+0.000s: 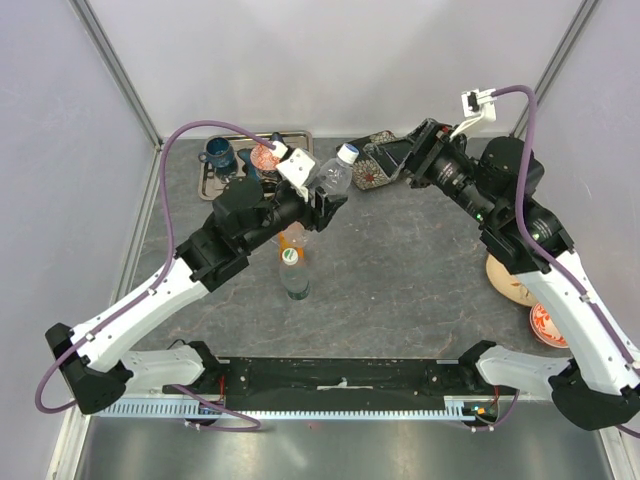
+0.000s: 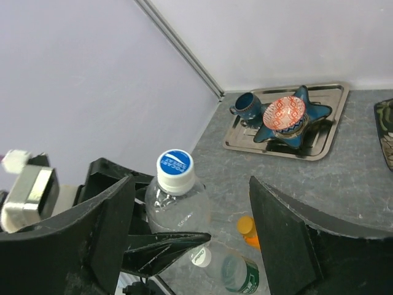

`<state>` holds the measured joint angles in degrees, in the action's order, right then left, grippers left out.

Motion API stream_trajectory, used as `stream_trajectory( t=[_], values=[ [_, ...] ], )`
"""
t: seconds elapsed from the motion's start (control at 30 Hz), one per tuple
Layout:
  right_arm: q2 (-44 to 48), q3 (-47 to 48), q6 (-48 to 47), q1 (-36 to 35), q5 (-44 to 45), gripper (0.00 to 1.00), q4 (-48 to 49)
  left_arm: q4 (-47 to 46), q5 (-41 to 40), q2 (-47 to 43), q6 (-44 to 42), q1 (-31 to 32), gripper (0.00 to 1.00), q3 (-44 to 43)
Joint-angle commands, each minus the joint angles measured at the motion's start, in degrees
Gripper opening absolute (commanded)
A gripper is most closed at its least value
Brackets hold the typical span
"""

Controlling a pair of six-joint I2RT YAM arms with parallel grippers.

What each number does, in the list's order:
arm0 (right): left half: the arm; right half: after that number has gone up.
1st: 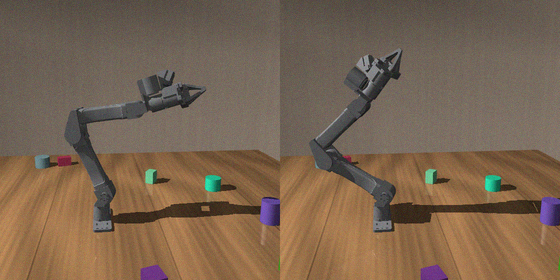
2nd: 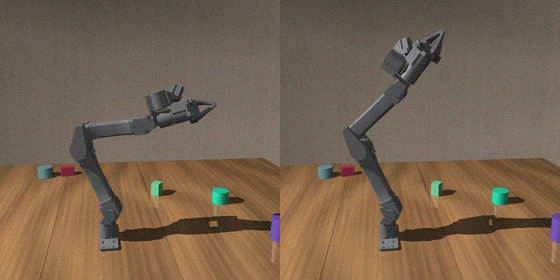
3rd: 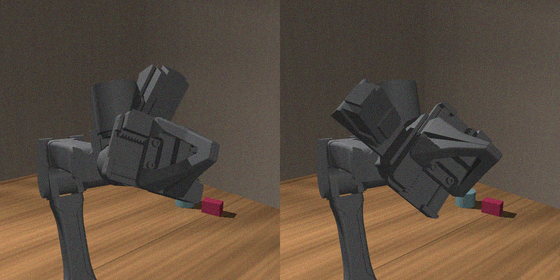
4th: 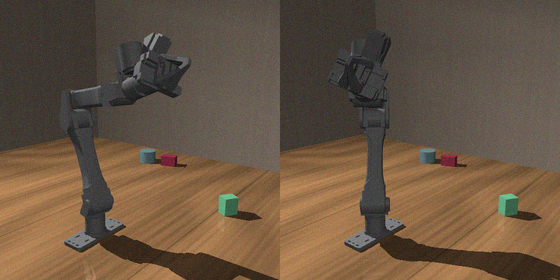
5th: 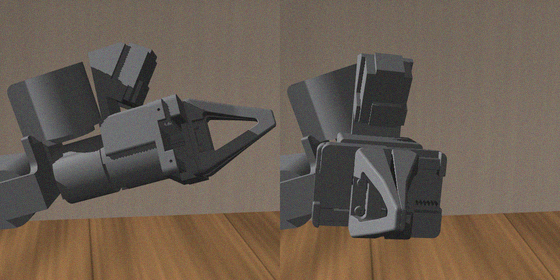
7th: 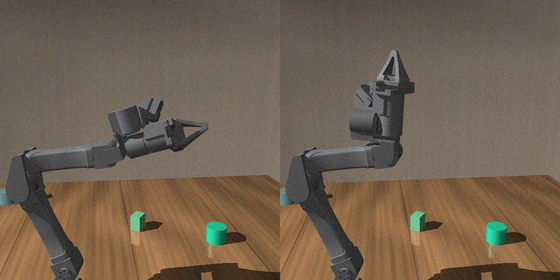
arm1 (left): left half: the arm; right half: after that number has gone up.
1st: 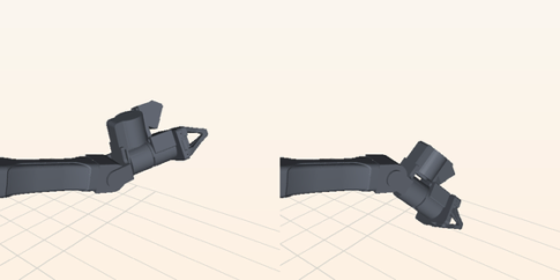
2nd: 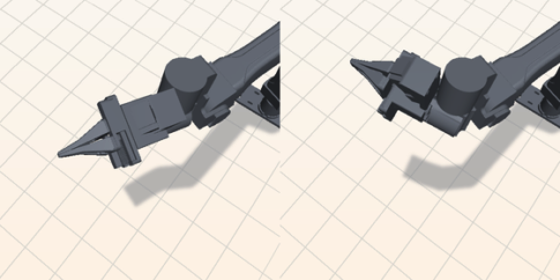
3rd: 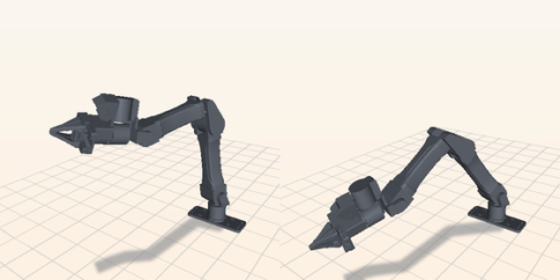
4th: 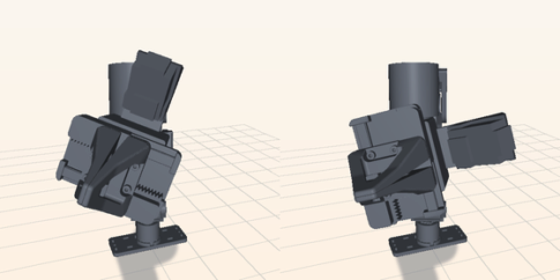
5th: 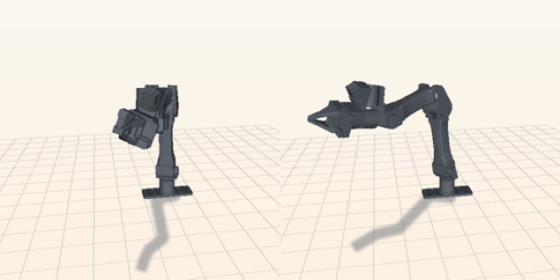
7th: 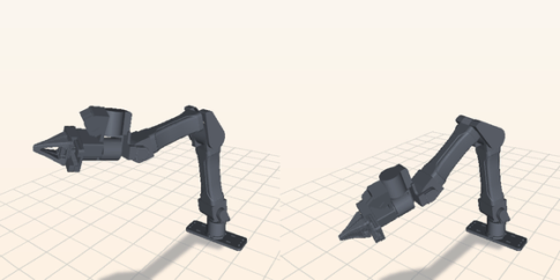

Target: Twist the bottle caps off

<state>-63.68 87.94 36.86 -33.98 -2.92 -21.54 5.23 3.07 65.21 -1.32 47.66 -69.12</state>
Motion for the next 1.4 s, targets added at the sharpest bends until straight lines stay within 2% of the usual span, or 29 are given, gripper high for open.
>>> stream_trajectory(
  t=[0.0, 0.4, 0.8, 1.1, 1.27, 1.3, 1.37],
  values=[
    [-0.8, 0.6, 2.4, -0.5, 2.7, 0.81, 1.3, -6.9, -15.0, 0.3, -6.8, 3.1, 0.41, 0.1],
    [-5.1, 0.6, 3.0, -2.4, 2.0, 0.79, 5.6, -7.6, -16.7, 2.6, -8.9, 6.2, 0.4, -0.2],
    [-7.1, -0.4, 2.6, -2.9, 2.2, 0.61, 6.4, -7.7, -16.2, 2.8, -8.3, 6.7, 0.39, 0.0],
    [-7.2, -2.0, 2.4, -3.0, 1.5, 0.4, 6.7, -7.8, -16.1, 2.8, -8.3, 6.7, 0.39, 0.2],
    [-6.7, -3.7, 1.5, -2.9, 0.2, 0.14, 6.8, -7.9, -15.7, 2.4, -8.2, 6.7, 0.39, 0.3],
    [-6.6, -3.8, 1.0, -3.0, 0.0, 0.0, 6.7, -8.0, -15.6, 2.0, -8.1, 6.7, 0.39, 0.5],
    [-6.5, -4.5, 0.2, -3.0, -1.4, 0.0, 6.8, -8.0, -14.2, 1.6, -7.9, 6.7, 0.39, 0.7]
  ],
)
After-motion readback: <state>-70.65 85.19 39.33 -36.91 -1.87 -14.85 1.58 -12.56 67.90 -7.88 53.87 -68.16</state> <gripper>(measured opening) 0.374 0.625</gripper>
